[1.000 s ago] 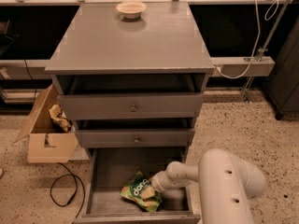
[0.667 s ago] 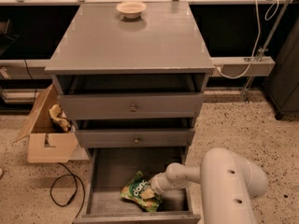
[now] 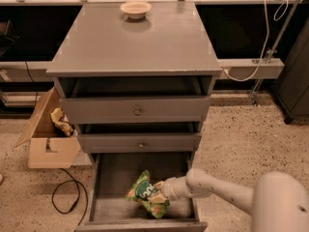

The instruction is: Pick green rice chip bag from bottom drawer and place on counter

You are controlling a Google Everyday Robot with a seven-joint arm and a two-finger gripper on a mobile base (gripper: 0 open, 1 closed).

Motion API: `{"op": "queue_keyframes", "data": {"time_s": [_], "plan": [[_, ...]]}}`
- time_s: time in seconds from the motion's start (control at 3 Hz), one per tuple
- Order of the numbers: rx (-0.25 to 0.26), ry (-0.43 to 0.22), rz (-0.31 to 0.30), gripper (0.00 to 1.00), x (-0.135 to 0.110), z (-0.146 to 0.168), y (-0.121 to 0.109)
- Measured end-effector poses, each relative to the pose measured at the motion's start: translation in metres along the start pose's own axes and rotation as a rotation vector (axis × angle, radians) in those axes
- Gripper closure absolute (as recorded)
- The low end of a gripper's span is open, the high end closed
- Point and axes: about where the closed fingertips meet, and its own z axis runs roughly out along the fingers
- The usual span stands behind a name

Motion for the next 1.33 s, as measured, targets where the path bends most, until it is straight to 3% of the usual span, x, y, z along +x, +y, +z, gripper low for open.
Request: {"op": "queue_keyframes", "data": {"time_s": [0.33,0.67,1.0,1.33], "plan": [[-0.019,-0.130,-0.086,1.00,-0.022,-0.051,0.014],[-0.067,-0.229,-0.233,1.00,-0.051,-0.127,0.024],[-0.111,-0.229,-0.223,1.00,-0.049,-0.119,0.036],[-0.089,-0.282,-0.273,1.00,-0.078,-0.144,0.039]]}}
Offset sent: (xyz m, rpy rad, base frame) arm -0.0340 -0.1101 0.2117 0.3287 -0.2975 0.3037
